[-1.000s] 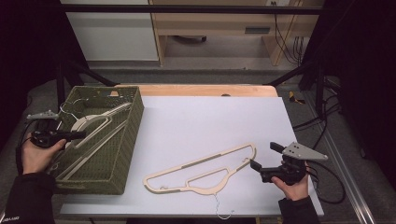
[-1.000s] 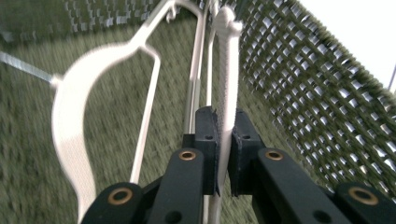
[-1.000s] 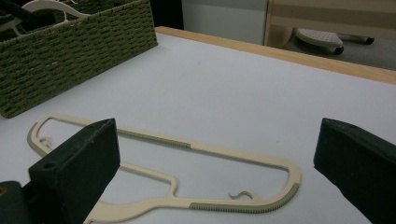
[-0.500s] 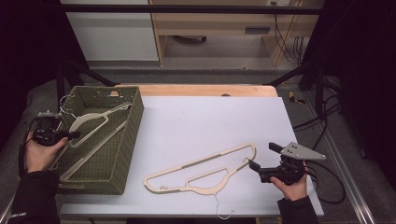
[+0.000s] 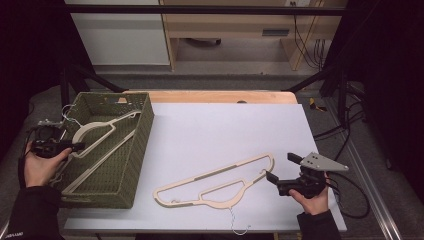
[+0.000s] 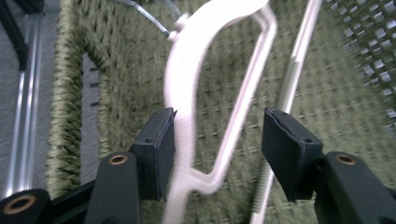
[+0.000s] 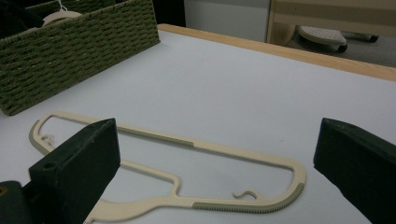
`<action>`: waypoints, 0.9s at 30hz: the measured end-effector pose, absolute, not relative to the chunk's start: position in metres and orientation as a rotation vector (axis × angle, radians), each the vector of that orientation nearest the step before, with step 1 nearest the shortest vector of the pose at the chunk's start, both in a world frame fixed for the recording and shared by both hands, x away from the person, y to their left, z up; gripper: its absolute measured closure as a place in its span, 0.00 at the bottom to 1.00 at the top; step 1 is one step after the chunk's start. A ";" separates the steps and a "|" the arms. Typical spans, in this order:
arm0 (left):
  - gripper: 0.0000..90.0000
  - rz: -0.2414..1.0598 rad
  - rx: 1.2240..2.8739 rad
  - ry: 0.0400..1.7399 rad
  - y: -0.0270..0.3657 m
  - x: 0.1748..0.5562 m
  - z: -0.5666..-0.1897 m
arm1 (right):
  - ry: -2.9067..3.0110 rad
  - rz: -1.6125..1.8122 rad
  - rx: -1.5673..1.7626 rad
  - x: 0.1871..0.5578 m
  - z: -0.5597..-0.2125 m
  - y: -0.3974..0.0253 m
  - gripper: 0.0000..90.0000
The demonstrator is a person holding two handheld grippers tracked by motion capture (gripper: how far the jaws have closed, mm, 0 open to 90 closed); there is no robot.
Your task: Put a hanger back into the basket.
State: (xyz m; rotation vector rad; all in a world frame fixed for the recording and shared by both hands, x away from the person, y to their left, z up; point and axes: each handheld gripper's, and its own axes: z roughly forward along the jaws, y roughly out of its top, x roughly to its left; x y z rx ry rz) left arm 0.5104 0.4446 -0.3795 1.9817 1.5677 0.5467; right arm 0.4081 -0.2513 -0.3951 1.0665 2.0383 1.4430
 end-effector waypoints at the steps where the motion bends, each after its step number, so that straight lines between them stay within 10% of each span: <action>1: 0.50 0.546 1.968 1.556 0.444 0.509 -0.378 | 2.039 1.442 1.066 0.408 -0.395 -0.251 0.01; 27: 0.27 0.579 1.761 0.887 0.311 0.439 -0.325 | 2.023 1.459 1.074 0.408 -0.395 -0.252 0.01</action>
